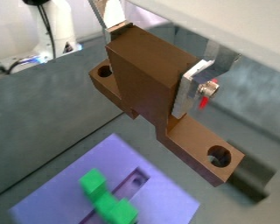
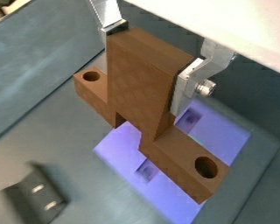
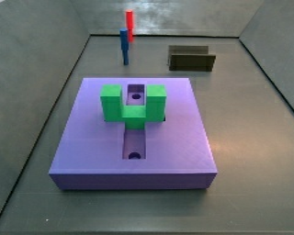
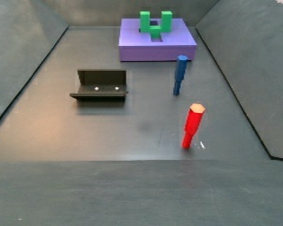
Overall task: Pick up the brown object. Move up. Place the brown object on the fixture. Regrasp the brown object. Move to above the board. Insert the brown object.
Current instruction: Move to above the board, then insert the brown object.
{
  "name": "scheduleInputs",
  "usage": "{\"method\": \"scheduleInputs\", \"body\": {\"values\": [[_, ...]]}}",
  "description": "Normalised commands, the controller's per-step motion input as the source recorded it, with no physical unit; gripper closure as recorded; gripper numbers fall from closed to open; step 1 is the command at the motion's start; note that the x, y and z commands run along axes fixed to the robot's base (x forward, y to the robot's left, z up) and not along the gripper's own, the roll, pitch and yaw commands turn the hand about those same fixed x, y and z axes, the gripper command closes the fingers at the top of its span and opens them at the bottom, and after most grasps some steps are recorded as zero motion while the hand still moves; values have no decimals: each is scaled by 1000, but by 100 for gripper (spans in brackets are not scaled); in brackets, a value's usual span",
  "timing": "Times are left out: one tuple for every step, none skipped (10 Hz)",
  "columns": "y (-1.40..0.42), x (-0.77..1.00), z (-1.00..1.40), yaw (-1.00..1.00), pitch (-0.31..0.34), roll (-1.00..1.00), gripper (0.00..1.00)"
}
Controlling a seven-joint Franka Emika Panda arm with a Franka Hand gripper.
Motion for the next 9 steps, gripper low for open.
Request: {"method": "scheduleInputs", "body": {"values": [[-14,-65,5,-11,-9,-495,100],[7,-61,-8,-5,-23,-383,100],[16,-52,8,-8,-37,-215,100],[0,0,-17,0,0,0,100],[0,9,-66,-103,0,0,100],[0,43,-129,-309,0,-101,100],[-14,0,-186,-971,0,-133,100],[-26,0,-160,-1000,-13,-103,100],[-31,0,-154,-1000,-19,-100,100]]}}
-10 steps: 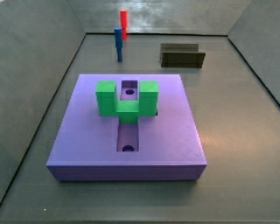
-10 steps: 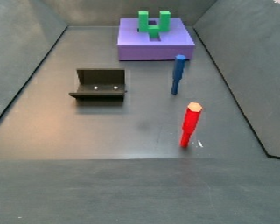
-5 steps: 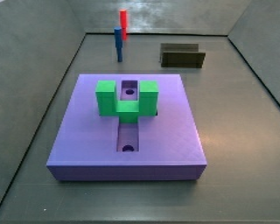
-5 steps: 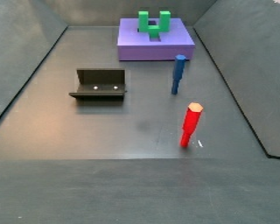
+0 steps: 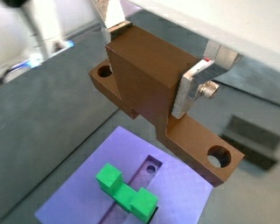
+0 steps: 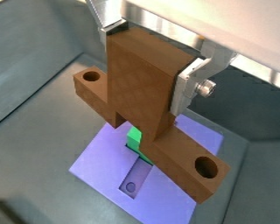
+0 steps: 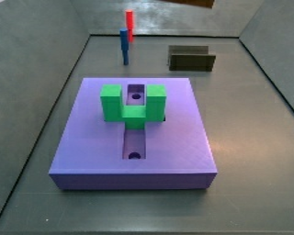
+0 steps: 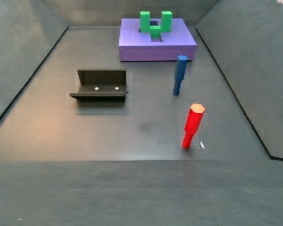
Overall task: Pick up the brown object. Move up. Place the brown object on the fixture. Regrasp the brown object. Move to above the board. Insert the brown object.
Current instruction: Insert the brown object.
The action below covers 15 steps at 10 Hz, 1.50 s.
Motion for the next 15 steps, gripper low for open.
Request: {"method": "scheduleInputs", "body": {"values": [[-26,0,-163,-1000,0,-99,100],[-11,0,-171,-946,0,-130,100],[0,229,-237,-809,0,-197,100],[0,314,-277,-760,31,-214,100],[0,317,-240,-749,23,-230,100],[0,231,-94,-729,0,-270,100],[-34,120,0,-694,0,-319,100],[-123,6,57,-689,0,-333,100],[-137,0,60,-666,9,-341,100],[-129,3,0,-623,214,-333,100],[-57,23,-103,-643,423,-234,100],[0,0,-194,-691,417,-186,100],[0,0,-257,-746,396,-151,100],[0,0,-311,-791,364,-136,100],[0,0,-397,-834,323,-123,100]]}}
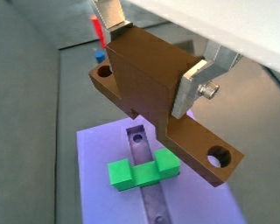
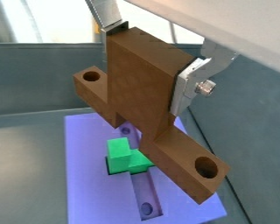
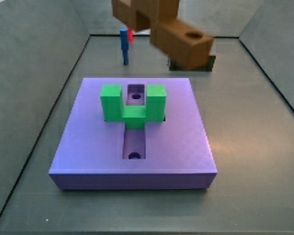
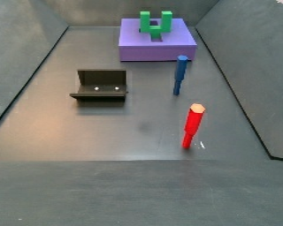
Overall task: Pick up the brown object. Move up. Place the brown object on the fixture. Regrasp the brown object. Move to above the board. Insert the brown object.
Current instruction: Insert the brown object.
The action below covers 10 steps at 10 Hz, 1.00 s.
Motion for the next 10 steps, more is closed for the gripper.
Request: {"method": "scheduleInputs", "body": {"values": [[0,0,-566,-920,196,-113,100],[-3,0,-483,-923,0,-113,100],[-89,-34,-383,-874,-124,-141,100],[-109,-89,-414,-834,-191,-173,100],[-123,-120,-217,-806,-290,-259,100],[-60,0,-206,-754,-264,-264,100],[-20,11,-174,-720,-224,-243,100],[-11,0,-143,-663,-170,-131,100],[-37,-197,0,-466,-231,-64,100],[0,-6,0,-229,-220,0,100]]}}
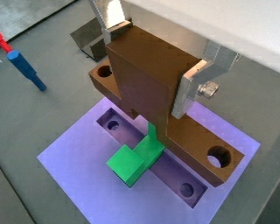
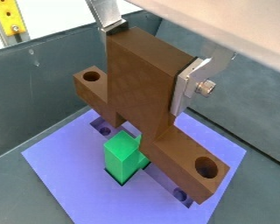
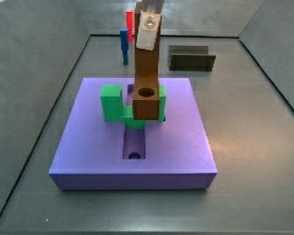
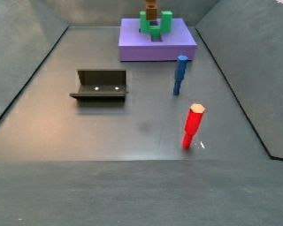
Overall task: Pick up the brown object. Move up. Place the brown object on the fixture. Regrasp the brown object. Move to above the board. Insert the brown object.
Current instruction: Insert the brown object.
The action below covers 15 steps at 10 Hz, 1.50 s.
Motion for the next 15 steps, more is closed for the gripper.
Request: {"method": "scheduleInputs", "body": {"values": [[0,-134,103,0,-150,151,100],[0,0,83,0,-41,356,100],[-43,-54,0,0,-103,421,100],[-89,-43,0,0,-107,489,100],[0,-54,-63,-149,-11,104,100],[0,0,-231,-43,0,-39,100],[0,0,-343,-97,60,-216,100],[26,63,-146,-14,114,-450,100],[0,29,0,0,71,-500,100],[0,0,60,0,3,-410,100],[0,-137,157,0,-21,-224,100],[0,-380,131,0,-184,0,100],[0,-300,186,0,-203,154,100],[-83,-266,169,11,-193,196,100],[-29,-11,-54,126,-119,110,100]]}}
